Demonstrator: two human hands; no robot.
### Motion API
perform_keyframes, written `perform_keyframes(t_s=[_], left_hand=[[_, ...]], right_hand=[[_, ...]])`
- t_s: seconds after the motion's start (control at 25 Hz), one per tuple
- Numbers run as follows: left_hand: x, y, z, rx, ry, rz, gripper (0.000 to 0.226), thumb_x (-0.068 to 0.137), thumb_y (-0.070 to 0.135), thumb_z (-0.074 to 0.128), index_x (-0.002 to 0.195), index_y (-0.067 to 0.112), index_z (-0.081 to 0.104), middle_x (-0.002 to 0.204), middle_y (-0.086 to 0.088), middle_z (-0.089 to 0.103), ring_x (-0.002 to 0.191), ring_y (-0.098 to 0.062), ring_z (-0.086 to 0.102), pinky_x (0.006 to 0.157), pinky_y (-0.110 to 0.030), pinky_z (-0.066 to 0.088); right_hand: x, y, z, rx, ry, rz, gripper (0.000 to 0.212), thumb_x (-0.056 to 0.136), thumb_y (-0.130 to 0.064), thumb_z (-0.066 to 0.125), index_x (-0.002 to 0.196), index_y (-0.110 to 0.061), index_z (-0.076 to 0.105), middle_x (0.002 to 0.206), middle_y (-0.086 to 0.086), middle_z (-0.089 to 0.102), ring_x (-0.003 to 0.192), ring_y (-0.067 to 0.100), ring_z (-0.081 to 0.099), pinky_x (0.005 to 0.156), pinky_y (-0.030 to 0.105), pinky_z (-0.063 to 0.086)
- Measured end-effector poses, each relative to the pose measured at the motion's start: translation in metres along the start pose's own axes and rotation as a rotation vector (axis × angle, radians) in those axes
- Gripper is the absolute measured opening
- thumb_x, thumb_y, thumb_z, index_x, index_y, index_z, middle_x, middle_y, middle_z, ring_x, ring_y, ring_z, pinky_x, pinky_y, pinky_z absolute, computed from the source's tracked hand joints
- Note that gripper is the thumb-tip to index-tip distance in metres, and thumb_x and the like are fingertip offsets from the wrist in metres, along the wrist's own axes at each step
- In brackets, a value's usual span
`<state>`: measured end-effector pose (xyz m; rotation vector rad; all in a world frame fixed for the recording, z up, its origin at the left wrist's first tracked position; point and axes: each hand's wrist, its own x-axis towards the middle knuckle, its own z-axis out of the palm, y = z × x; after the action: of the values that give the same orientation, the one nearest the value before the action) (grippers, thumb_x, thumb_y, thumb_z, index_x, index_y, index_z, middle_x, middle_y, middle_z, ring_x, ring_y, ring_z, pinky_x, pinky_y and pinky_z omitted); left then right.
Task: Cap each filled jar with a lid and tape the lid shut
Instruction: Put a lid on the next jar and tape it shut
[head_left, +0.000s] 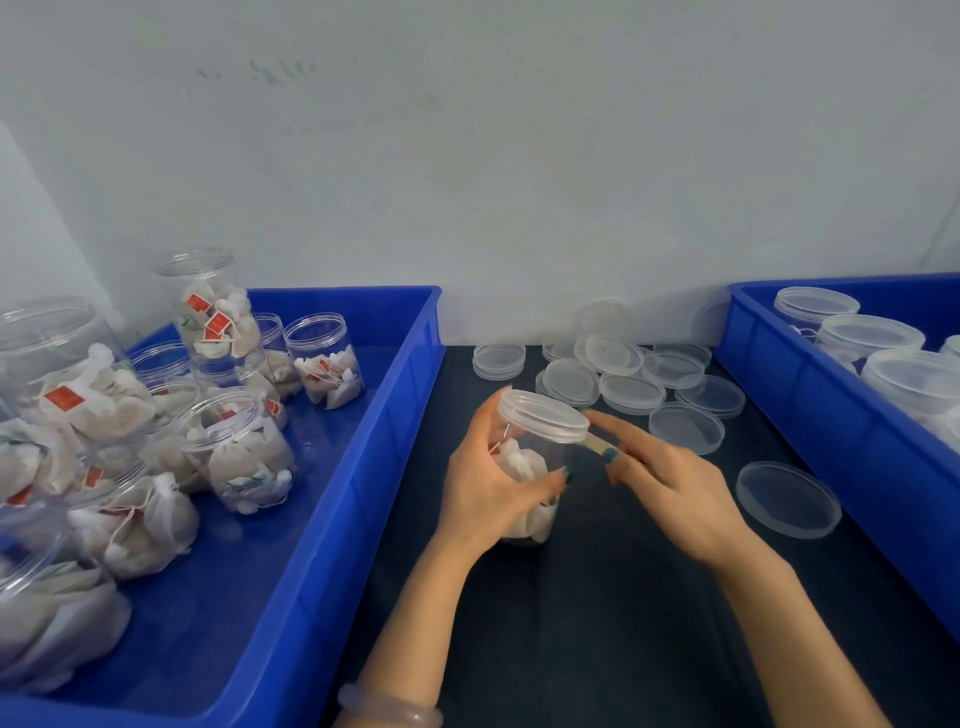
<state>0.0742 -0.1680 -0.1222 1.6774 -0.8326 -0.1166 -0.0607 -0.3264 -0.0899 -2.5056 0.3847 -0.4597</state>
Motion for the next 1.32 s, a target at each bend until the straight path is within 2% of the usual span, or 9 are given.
perform_keyframes(t_s=[0.24,0.44,0.56,0.8,0.88,1.0,1.08,1.2,1.32], left_hand=[[0.002,0.002,-0.009,-0.28,-0.084,-0.13,0.068,0.07,0.008,0.086,0.119,0.045,0.056,0.116,0.028,0.067,0.11,0.009,0.061,0.075,-0.005,0.048],[-0.002,0.011,-0.015,-0.463,-0.234,-0.167,0.071,0.064,0.031,0.083,0.13,0.032,0.056,0.123,0.008,0.07,0.115,-0.012,0.066,0.086,-0.021,0.054],[-0.005,0.015,-0.02,-0.672,-0.345,-0.181,0.088,0.06,0.045,0.087,0.138,0.025,0.053,0.136,-0.011,0.062,0.124,-0.031,0.06,0.098,-0.047,0.052],[-0.011,0.022,-0.021,-0.992,-0.52,-0.416,0.08,0.056,0.044,0.093,0.127,0.018,0.067,0.123,-0.014,0.065,0.106,-0.03,0.066,0.085,-0.04,0.058],[-0.014,0.029,-0.019,-0.953,-0.618,-0.371,0.059,0.077,0.046,0.079,0.128,0.017,0.068,0.123,-0.007,0.068,0.112,-0.022,0.066,0.094,-0.034,0.055],[-0.01,0.03,-0.029,-0.868,-0.515,-0.228,0.051,0.096,0.035,0.059,0.139,0.007,0.055,0.133,-0.013,0.062,0.124,-0.026,0.059,0.104,-0.036,0.048],[-0.015,0.023,-0.016,-0.971,-0.625,-0.335,0.054,0.083,0.045,0.073,0.129,0.015,0.066,0.12,-0.007,0.07,0.111,-0.022,0.067,0.093,-0.034,0.055],[-0.016,0.014,-0.014,-0.817,-0.51,-0.4,0.076,0.056,0.054,0.089,0.12,0.019,0.066,0.101,-0.002,0.075,0.094,-0.018,0.071,0.076,-0.031,0.059],[-0.011,0.015,-0.015,-0.49,-0.372,-0.213,0.082,0.072,0.048,0.068,0.147,0.029,0.039,0.136,0.004,0.062,0.127,-0.016,0.057,0.1,-0.033,0.05]], right_hand=[[-0.002,-0.001,-0.008,-0.252,0.232,-0.042,0.06,0.091,-0.065,0.018,0.137,-0.042,0.048,0.057,-0.014,0.048,0.055,0.002,0.046,0.05,0.027,0.028],[-0.001,0.012,-0.013,-0.226,0.225,0.038,0.071,0.083,-0.074,0.018,0.135,-0.034,0.046,0.08,-0.009,0.064,0.063,0.008,0.051,0.054,0.029,0.038],[-0.003,0.009,-0.016,-0.114,0.221,0.025,0.064,0.084,-0.074,0.025,0.132,-0.038,0.048,0.072,-0.014,0.058,0.061,0.006,0.052,0.054,0.029,0.037],[-0.004,0.001,-0.018,0.063,0.18,-0.001,0.053,0.08,-0.076,0.035,0.13,-0.063,0.045,0.059,-0.012,0.048,0.059,0.009,0.048,0.056,0.027,0.037],[-0.003,-0.002,-0.016,0.087,0.149,-0.005,0.054,0.078,-0.078,0.035,0.13,-0.066,0.042,0.06,-0.014,0.049,0.059,0.008,0.046,0.057,0.029,0.038],[-0.004,-0.004,-0.016,0.125,0.088,-0.023,0.054,0.076,-0.079,0.037,0.128,-0.068,0.041,0.057,-0.014,0.047,0.06,0.006,0.046,0.061,0.033,0.041],[-0.004,-0.004,-0.016,0.201,0.038,-0.044,0.043,0.076,-0.078,0.04,0.118,-0.075,0.046,0.065,-0.021,0.06,0.07,0.004,0.057,0.073,0.038,0.049],[-0.003,-0.003,-0.014,0.327,0.012,-0.084,0.025,0.077,-0.071,0.045,0.098,-0.079,0.054,0.1,-0.02,0.073,0.099,0.012,0.067,0.093,0.045,0.052],[-0.003,0.002,-0.013,0.261,0.018,-0.085,0.023,0.077,-0.071,0.043,0.095,-0.084,0.048,0.09,-0.022,0.07,0.088,0.002,0.064,0.086,0.038,0.053]])
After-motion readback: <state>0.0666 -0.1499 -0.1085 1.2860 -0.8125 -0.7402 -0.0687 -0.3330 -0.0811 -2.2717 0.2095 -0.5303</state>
